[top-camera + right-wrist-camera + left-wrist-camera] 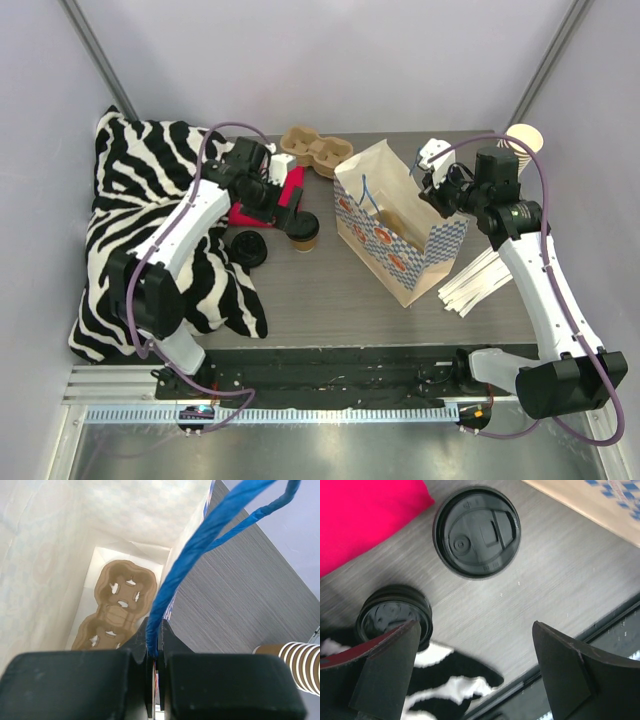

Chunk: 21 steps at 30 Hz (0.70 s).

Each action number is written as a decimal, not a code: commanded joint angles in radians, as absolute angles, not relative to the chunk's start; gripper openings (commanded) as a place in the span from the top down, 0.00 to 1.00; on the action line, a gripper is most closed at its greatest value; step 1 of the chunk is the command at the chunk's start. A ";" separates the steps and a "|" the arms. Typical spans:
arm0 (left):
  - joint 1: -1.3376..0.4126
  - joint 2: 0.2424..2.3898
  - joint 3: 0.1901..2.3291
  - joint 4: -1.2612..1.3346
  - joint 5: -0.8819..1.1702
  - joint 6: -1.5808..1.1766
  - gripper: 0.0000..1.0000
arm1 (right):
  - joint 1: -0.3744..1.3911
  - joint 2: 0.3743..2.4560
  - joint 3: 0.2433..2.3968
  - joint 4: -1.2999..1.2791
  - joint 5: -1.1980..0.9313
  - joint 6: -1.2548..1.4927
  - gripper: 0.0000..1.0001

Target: Pack the takeout coffee

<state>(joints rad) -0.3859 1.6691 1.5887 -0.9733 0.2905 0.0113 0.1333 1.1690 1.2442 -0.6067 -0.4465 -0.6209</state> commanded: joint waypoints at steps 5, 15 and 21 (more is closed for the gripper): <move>-0.414 1.606 1.370 -0.533 0.209 -0.158 0.04 | 0.132 1.152 1.264 -0.571 -0.453 -0.588 0.99; -0.485 1.649 1.335 -0.439 0.117 -0.141 0.09 | 0.132 1.154 1.266 -0.574 -0.443 -0.588 0.99; -0.515 1.670 1.341 -0.436 0.054 -0.140 0.05 | 0.132 1.150 1.264 -0.572 -0.440 -0.588 0.99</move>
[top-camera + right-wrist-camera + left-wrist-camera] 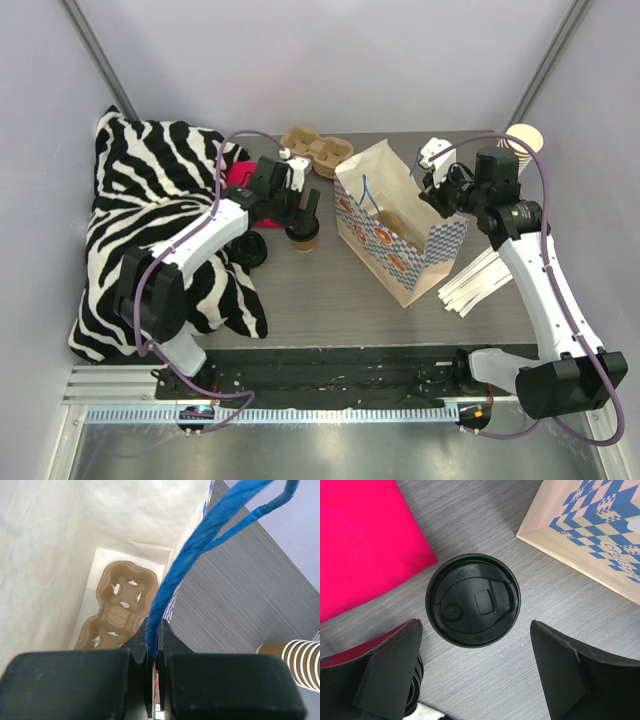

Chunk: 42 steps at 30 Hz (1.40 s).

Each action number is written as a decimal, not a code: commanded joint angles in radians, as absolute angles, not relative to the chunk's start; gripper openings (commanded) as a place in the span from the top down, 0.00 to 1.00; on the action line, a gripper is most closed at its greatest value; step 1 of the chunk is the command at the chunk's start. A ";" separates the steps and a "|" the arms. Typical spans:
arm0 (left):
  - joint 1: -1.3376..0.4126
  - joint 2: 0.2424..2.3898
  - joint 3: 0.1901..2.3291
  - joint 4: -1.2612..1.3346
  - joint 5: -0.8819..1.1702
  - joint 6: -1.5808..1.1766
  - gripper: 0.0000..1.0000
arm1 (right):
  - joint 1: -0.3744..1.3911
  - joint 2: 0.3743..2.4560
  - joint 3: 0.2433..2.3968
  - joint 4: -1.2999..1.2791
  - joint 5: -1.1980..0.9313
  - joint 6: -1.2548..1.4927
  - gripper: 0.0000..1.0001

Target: Pack the takeout coffee

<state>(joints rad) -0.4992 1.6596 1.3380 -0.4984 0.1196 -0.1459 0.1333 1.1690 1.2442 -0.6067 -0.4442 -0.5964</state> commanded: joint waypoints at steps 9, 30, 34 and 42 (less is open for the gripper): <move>-0.545 1.697 1.341 -0.442 0.018 -0.132 0.03 | 0.132 1.154 1.266 -0.575 -0.436 -0.586 0.99; -0.560 1.753 1.368 -0.440 -0.040 -0.109 0.16 | 0.132 1.152 1.261 -0.577 -0.433 -0.583 0.99; -0.563 1.756 1.365 -0.442 -0.041 -0.104 0.21 | 0.130 1.154 1.262 -0.578 -0.434 -0.583 0.99; -0.569 1.776 1.333 -0.466 -0.060 -0.078 0.28 | 0.132 1.157 1.264 -0.577 -0.446 -0.580 0.99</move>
